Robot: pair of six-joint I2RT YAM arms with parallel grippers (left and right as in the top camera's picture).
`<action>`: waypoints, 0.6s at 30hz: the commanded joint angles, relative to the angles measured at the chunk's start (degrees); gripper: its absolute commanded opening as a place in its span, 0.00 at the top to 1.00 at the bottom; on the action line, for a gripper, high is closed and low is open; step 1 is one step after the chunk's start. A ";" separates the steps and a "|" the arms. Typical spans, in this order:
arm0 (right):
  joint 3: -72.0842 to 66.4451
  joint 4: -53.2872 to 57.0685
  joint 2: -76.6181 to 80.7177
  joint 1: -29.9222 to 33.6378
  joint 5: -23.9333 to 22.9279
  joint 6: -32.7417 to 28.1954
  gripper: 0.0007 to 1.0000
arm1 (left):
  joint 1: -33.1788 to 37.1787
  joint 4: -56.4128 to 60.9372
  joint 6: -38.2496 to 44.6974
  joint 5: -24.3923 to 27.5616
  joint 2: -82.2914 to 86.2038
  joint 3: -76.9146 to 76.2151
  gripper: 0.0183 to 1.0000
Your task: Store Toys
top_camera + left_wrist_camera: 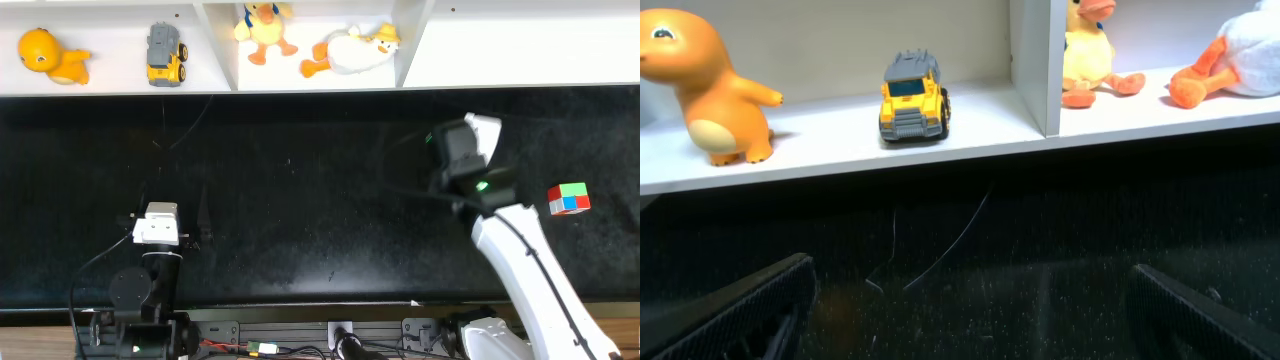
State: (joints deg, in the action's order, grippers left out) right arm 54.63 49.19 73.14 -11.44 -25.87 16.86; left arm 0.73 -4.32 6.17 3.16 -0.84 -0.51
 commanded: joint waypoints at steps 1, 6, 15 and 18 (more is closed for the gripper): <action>6.56 -7.72 5.22 6.32 9.07 -21.07 0.96 | -0.11 -0.33 0.68 -0.31 0.68 0.07 0.00; 13.88 -11.87 14.69 10.93 17.75 -29.75 0.96 | -0.11 -0.33 0.68 -0.31 0.68 0.07 0.00; 27.45 -12.46 29.83 10.49 23.98 -35.32 0.96 | -0.11 -0.33 0.68 -0.31 0.68 0.07 0.00; 30.58 -13.11 32.94 9.55 24.15 -35.32 0.96 | -0.11 -0.33 0.68 -0.31 0.68 0.07 0.00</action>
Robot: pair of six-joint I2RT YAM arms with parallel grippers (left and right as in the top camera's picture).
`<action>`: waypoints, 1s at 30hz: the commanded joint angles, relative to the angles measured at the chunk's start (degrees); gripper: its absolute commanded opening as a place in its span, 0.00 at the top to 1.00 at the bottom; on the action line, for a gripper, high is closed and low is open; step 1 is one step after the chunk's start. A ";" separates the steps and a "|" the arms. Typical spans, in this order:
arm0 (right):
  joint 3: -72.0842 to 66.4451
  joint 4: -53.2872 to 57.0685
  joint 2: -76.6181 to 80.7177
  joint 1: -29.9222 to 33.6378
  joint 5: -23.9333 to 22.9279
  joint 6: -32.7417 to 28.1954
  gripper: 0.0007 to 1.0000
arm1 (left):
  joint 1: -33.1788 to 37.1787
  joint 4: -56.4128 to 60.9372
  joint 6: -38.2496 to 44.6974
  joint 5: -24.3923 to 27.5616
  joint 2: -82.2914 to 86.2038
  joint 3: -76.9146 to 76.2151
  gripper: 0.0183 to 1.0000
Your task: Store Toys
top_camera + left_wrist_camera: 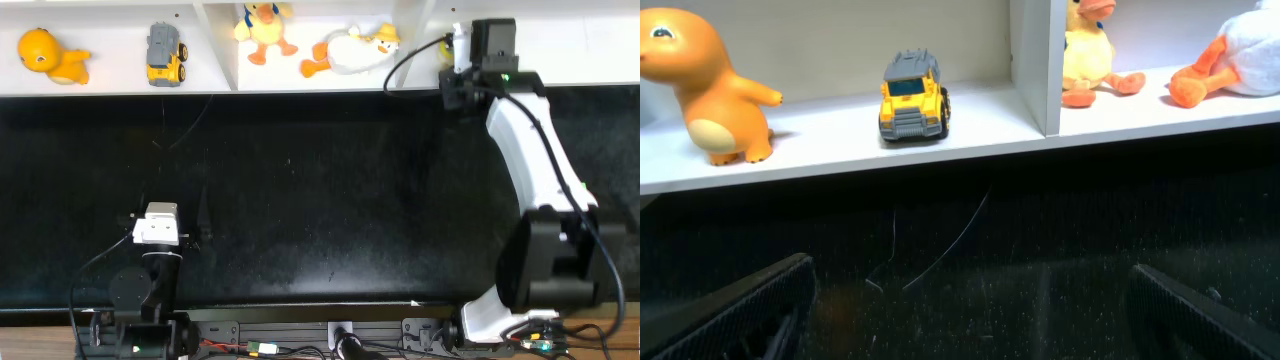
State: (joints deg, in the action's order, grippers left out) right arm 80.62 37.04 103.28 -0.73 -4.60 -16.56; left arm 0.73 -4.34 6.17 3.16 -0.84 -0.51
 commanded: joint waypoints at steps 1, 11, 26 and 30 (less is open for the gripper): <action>5.27 -1.29 3.52 -1.44 3.15 -1.92 0.96 | -0.11 -0.31 0.68 -0.31 0.68 0.07 0.00; 6.86 -1.46 7.04 -2.27 3.50 -0.09 0.36 | -0.11 -0.31 0.68 -0.31 0.68 0.07 0.00; -2.27 9.09 -5.77 -2.82 -5.66 1.46 0.00 | -0.11 -0.31 0.68 -0.31 0.68 0.07 0.00; -12.61 9.09 -16.55 -1.11 -7.56 4.33 0.01 | -0.11 -0.31 0.68 -0.31 0.68 0.07 0.00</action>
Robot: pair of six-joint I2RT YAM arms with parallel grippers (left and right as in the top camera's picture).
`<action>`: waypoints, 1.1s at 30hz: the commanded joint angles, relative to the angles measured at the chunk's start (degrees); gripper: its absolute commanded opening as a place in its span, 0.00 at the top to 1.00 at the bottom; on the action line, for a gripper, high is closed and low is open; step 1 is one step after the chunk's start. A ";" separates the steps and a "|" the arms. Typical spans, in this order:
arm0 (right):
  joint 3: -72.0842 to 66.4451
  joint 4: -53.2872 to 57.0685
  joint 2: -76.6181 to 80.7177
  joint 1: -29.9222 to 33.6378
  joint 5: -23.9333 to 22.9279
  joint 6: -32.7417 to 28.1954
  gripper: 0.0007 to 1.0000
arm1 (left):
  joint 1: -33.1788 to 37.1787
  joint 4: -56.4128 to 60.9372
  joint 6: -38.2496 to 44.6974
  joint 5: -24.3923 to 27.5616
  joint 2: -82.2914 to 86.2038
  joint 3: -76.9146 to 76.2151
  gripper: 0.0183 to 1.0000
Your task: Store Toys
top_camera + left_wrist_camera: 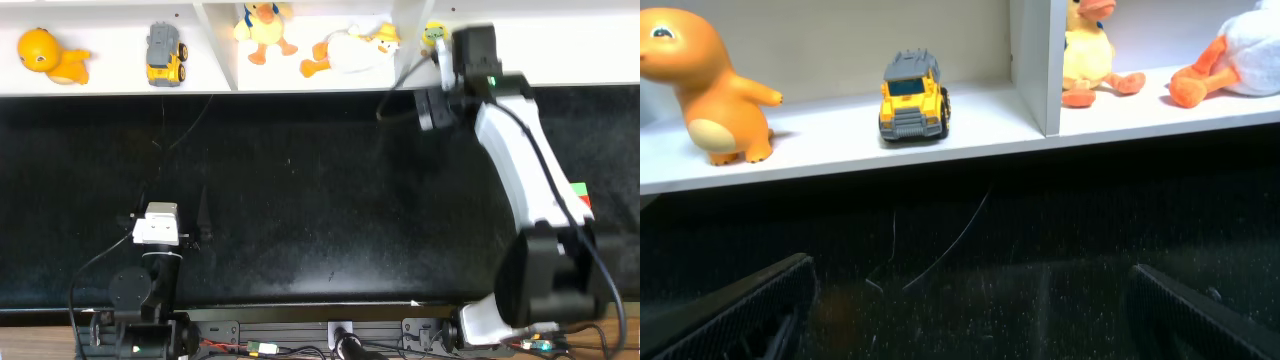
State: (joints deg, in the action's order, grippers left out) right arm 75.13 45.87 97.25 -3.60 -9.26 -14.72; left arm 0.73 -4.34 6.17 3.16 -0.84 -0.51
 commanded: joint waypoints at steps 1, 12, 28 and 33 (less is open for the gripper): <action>-9.18 1.01 -13.20 1.86 -3.17 2.47 0.00 | -0.11 -0.31 0.68 -0.31 0.68 0.07 0.00; -15.56 13.90 -34.01 1.42 -3.74 2.49 0.00 | -0.11 -0.31 0.68 -0.31 0.68 0.07 0.00; -15.89 2.89 -33.92 15.10 8.15 -4.09 0.00 | -0.11 -0.31 0.68 -0.31 0.68 0.07 0.00; -15.89 3.28 -31.76 34.07 18.32 -18.49 0.00 | -0.11 -0.31 0.68 -0.31 0.68 0.07 0.00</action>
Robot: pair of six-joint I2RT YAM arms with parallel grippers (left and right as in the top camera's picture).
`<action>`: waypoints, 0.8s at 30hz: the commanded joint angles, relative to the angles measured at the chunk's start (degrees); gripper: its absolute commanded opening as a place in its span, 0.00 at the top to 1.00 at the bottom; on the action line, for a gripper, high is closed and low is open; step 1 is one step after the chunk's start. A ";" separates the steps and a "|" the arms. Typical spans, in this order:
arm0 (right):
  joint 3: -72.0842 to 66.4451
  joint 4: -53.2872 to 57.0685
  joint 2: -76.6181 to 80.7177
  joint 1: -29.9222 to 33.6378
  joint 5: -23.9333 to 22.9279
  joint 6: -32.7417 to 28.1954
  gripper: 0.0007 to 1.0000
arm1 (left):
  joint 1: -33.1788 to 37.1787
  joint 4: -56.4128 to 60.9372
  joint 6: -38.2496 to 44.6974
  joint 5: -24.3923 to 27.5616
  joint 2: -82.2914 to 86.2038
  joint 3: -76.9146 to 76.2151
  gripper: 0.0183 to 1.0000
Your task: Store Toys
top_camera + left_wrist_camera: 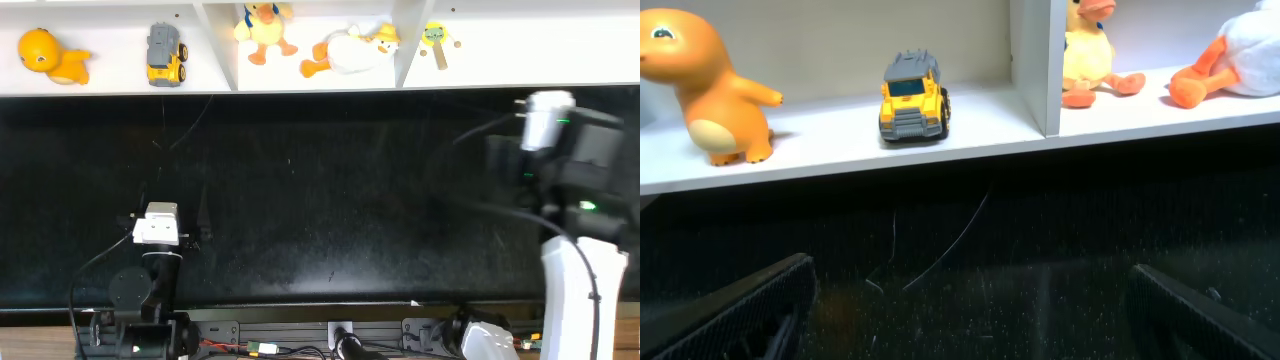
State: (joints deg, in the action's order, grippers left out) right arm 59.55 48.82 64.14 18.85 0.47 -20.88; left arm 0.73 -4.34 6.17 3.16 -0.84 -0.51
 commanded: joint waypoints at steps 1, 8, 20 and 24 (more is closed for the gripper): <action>-0.31 0.79 1.75 15.06 10.12 -14.93 0.00 | -0.11 -0.31 0.68 -0.31 0.68 0.07 0.00; -0.33 3.63 5.70 38.29 19.58 -34.05 0.01 | -0.11 -0.31 0.68 -0.31 0.68 0.07 0.00; -0.33 -2.19 21.38 44.63 27.43 -43.43 0.00 | -0.11 -0.31 0.68 -0.31 0.68 0.07 0.00; -0.33 -5.16 24.68 42.27 29.09 -41.86 0.00 | -0.11 -0.31 0.68 -0.33 0.68 0.07 0.00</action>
State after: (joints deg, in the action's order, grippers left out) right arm 59.51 44.58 87.66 62.78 25.78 -62.70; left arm 0.73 -4.34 6.17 3.16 -0.84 -0.51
